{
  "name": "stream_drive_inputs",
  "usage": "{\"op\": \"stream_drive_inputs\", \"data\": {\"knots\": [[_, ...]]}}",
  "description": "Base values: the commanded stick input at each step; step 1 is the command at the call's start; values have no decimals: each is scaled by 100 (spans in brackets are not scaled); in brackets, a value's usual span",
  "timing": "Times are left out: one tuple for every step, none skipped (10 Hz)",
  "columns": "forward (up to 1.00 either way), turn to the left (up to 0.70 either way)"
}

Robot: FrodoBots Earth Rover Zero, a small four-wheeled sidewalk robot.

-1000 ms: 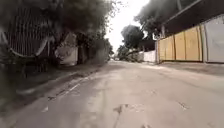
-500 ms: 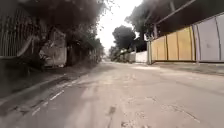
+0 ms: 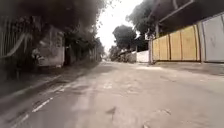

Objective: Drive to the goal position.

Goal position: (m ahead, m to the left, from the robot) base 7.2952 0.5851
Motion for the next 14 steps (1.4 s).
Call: {"op": "stream_drive_inputs", "data": {"knots": [[70,0],[70,0],[70,0],[70,0],[70,0],[70,0],[70,4],[70,8],[70,-29],[70,-35],[70,-3],[70,9],[70,10],[70,13]]}}
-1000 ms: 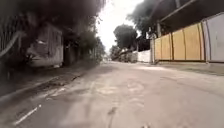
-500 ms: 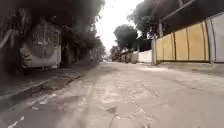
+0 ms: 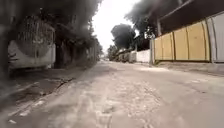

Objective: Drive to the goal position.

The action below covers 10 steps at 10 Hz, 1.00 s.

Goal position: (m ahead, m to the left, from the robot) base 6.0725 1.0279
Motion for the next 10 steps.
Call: {"op": "stream_drive_inputs", "data": {"knots": [[70,9],[70,2],[70,0],[70,0],[70,0],[70,0],[70,0],[70,0],[70,3],[70,12]]}}
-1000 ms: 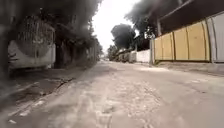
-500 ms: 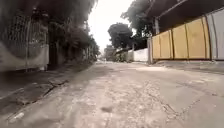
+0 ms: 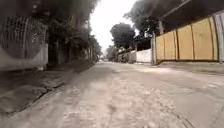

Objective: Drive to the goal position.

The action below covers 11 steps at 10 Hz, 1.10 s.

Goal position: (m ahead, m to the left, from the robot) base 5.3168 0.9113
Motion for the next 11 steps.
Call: {"op": "stream_drive_inputs", "data": {"knots": [[70,12],[70,23],[70,35],[70,35],[70,11],[70,1],[70,0],[70,0],[70,0],[70,0],[70,0]]}}
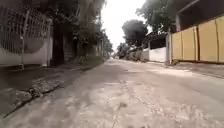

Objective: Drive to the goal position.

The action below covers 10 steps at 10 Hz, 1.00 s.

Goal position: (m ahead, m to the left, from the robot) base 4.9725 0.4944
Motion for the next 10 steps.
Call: {"op": "stream_drive_inputs", "data": {"knots": [[70,3],[70,3],[70,-27],[70,-34],[70,-6],[70,7],[70,12],[70,7],[70,5],[70,4]]}}
